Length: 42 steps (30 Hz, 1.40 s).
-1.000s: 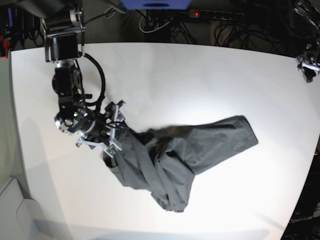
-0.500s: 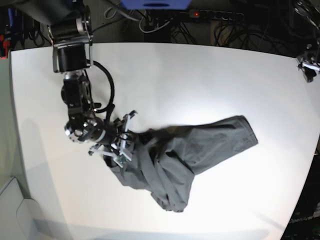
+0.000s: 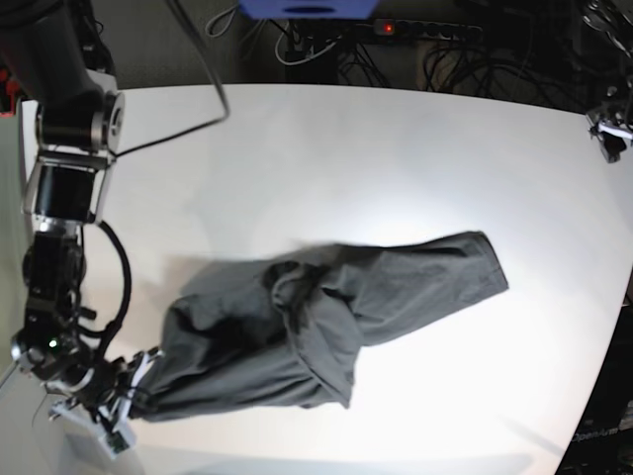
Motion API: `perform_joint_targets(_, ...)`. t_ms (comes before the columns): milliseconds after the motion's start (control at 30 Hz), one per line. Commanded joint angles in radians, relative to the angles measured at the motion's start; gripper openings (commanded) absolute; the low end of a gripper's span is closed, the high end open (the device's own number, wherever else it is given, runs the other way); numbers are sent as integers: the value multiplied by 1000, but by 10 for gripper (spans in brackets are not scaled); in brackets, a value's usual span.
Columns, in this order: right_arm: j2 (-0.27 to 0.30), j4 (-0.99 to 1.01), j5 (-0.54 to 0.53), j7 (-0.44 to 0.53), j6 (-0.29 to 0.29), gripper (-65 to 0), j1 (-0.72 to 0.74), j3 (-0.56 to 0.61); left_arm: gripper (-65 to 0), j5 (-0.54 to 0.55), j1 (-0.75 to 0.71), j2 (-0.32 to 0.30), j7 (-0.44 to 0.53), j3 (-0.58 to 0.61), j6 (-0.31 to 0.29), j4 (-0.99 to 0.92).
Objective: Layout the t-shirt on the table in an organized manner, then fold the t-shirt properly
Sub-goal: 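Drag the t-shirt with the right gripper to spread it out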
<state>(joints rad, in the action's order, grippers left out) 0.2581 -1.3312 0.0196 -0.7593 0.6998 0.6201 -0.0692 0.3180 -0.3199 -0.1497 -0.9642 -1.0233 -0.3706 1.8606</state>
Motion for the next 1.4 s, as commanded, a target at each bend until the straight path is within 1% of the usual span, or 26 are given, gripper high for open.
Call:
perform_joint_targets(0,5,-12,-13,24,-2,-650,50,-7,-178,8,5,-15,21,-2,2,17)
perform_joint_targets(100,0,84,-13,48,-2,-650,133,-8,-178,8,9,-15,21,1,2,24)
perform_joint_targets(133,-13,131,-13,60,-2,-650,156,-5,-178,8,9,-15,21,1,2,27)
perform_joint_targets(200,-29,227,-11,74,-2,-626,194,-5,-178,8,8,-15,21,-1,2,27)
perform_joint_targets(267,-30,318,-11,87,-2,-569,215,-8,-178,8,1,-15,21,-4,2,27)
perform_joint_targets(300,-30,361,-11,91,-15,-523,218,-5,-178,8,1,-15,21,-5,2,27)
perform_joint_targets(367,-26,431,-11,114,-99,-423,214,-4,-178,8,0,-15,21,-5,2,26)
perform_joint_targets(400,-24,451,-11,126,-127,-377,211,-4,-178,5,-3,-15,21,-7,2,26)
perform_joint_targets(433,-19,467,-11,133,-151,-325,197,-7,-178,5,-12,-15,21,-7,2,26)
perform_joint_targets(500,-1,467,-13,131,-177,-269,166,-10,-178,10,-20,-15,21,-7,2,27)
perform_joint_targets(567,0,425,-14,111,-176,-272,119,-10,-178,10,-20,-15,21,-7,2,26)
perform_joint_targets(633,2,333,-16,63,-170,-276,48,-10,-177,10,-20,-15,21,-7,2,26)
perform_joint_targets(667,-1,279,-16,37,-153,-276,11,-10,-177,10,-20,-15,23,-5,2,26)
perform_joint_targets(733,-10,155,-16,-9,-101,-276,-76,-7,-177,10,-20,-15,23,-4,2,26)
perform_joint_targets(800,-47,28,-16,-35,-67,-276,-167,-4,-177,10,-18,-15,23,-2,2,26)
perform_joint_targets(900,-92,-61,-14,-35,-61,-275,-257,-2,-177,10,-17,-15,23,-1,2,26)
perform_joint_targets(967,-108,-54,-13,-35,-59,-274,-269,7,-177,10,-8,-15,21,-1,2,26)
perform_joint_targets(1033,-112,-6,-13,-29,-59,-274,-271,29,-177,10,-6,-15,21,-1,2,24)
perform_joint_targets(1167,-110,118,-11,56,-64,-274,-242,42,-176,10,-6,-15,21,-1,2,26)
perform_joint_targets(1367,-62,309,-11,111,-64,-277,-161,39,-175,10,-8,-15,21,-1,2,21)
